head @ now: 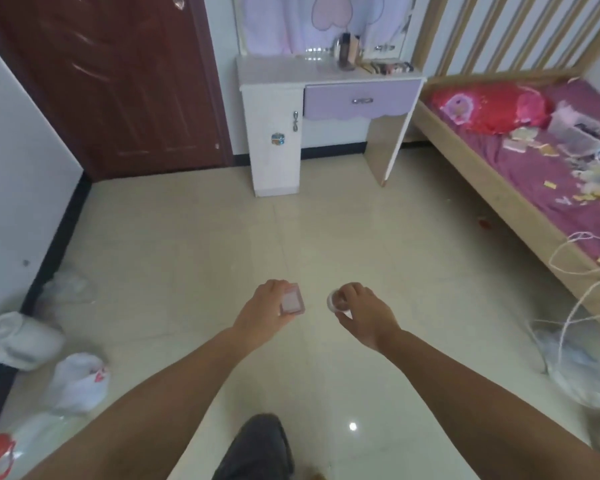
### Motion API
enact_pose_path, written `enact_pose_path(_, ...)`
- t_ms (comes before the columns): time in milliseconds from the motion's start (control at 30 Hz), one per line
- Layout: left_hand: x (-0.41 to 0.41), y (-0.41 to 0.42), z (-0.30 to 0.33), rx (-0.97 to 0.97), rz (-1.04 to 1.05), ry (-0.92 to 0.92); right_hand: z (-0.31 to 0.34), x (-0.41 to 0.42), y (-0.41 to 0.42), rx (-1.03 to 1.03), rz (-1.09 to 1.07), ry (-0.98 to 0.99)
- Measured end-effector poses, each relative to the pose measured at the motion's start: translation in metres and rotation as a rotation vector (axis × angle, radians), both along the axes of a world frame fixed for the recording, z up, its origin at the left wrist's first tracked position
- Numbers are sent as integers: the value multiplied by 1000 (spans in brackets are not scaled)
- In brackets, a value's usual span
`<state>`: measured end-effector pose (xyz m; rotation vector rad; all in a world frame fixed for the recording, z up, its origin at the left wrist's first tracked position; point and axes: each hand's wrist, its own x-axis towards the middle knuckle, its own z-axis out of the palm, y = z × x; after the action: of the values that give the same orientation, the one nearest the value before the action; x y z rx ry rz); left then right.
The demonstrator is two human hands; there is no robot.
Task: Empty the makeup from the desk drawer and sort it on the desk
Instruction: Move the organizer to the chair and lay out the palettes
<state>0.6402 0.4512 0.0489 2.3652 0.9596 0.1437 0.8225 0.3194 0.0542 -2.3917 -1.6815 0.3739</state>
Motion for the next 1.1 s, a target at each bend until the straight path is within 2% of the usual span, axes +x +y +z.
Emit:
enact_pose_path(200,72,145,-6,-21,32,-3,-10,72,158,37,62,5)
enact_pose_path(533,217,404,24,-26,38,-20,13,207,393,67,-14,42)
enact_pose_path(800,375,572,10,-18,61,-54,5,365,571,113,27,31)
enact_pose_path(1100,527,734,17,-40,144,-67,23,543,756,54,96,26)
